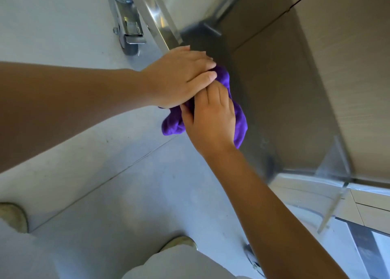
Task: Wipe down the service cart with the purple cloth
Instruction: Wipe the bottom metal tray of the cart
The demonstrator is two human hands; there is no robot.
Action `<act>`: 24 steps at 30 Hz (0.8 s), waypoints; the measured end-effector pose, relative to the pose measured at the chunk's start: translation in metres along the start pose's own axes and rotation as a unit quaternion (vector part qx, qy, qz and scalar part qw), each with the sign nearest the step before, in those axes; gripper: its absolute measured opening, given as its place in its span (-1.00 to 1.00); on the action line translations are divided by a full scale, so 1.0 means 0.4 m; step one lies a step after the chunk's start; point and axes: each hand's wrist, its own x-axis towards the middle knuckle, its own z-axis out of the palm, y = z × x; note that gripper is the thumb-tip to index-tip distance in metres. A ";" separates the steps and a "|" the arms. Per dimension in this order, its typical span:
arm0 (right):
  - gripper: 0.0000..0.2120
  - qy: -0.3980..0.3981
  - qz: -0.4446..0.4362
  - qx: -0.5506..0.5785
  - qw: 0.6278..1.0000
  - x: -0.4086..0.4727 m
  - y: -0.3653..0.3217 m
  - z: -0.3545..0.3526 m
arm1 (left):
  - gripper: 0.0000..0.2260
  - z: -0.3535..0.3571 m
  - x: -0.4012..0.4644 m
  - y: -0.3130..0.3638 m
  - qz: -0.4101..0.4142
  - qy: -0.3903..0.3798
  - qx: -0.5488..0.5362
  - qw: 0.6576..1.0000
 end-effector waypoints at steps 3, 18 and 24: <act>-0.54 0.017 0.007 -0.035 0.999 -0.073 0.034 -0.007 | -0.45 0.010 -0.007 -0.011 0.011 -0.009 0.041 0.999; -0.55 -0.017 0.085 -0.025 0.996 -0.663 0.326 -0.126 | -0.44 0.009 -0.022 0.009 0.088 -0.030 0.219 0.971; -0.59 0.000 0.127 -0.047 0.991 -0.665 0.311 -0.117 | -0.45 0.104 -0.025 0.162 0.214 -0.061 0.269 0.937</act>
